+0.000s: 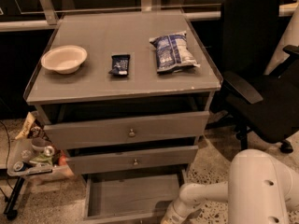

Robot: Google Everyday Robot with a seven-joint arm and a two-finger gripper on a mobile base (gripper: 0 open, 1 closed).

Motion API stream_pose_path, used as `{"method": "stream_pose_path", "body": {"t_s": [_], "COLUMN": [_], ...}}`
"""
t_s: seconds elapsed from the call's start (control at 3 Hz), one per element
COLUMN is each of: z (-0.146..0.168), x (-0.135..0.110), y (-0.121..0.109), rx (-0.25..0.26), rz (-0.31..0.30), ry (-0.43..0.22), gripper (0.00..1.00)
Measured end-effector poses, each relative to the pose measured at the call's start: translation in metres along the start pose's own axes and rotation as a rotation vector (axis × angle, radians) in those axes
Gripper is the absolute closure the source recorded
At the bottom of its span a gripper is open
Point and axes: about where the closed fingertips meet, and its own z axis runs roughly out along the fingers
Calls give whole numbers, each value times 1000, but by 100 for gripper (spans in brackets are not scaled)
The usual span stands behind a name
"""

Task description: Close bottom drawer

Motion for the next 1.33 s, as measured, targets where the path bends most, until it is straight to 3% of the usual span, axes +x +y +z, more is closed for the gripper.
{"method": "stream_pose_path", "body": {"t_s": [0.67, 1.0, 1.33], "z": [0, 0, 0], "x": [0, 0, 0], "y": [0, 0, 0], "rx": [0, 0, 0], "rz": [0, 0, 0], "ry": [0, 0, 0], "gripper": [12, 0, 0]}}
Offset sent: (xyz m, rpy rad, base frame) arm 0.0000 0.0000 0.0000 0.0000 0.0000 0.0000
